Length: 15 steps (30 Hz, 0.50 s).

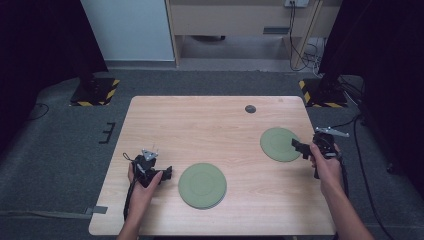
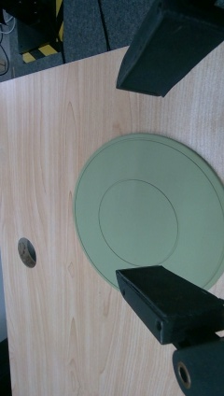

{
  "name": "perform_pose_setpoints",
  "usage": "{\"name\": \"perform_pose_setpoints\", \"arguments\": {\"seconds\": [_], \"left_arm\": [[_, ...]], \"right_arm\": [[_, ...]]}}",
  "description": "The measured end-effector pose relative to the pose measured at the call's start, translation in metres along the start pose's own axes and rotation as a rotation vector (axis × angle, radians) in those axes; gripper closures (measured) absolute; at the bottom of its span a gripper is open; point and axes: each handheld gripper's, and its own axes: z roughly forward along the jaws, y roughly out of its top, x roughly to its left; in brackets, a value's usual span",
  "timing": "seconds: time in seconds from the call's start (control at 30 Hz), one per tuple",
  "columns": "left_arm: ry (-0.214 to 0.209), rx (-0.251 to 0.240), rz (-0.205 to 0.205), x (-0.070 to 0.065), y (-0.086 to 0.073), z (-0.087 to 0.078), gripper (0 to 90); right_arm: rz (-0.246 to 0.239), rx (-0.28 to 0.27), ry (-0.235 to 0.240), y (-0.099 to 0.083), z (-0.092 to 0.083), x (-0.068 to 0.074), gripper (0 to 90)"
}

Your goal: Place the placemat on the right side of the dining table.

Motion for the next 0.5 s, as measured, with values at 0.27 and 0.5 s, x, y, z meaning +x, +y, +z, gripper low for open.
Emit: {"name": "perform_pose_setpoints", "arguments": {"seconds": [0.27, 0.5], "left_arm": [[0.001, -0.002, -0.002, -0.001, -0.002, -0.002, 0.0], [-0.001, -0.001, 0.001, -0.001, -0.004, -0.004, 0.0]], "right_arm": [[-0.037, -0.002, 0.021, -0.006, -0.006, 0.013, 8.6], [-0.058, -0.006, 0.039, -0.016, -0.011, 0.03, 8.5]]}}
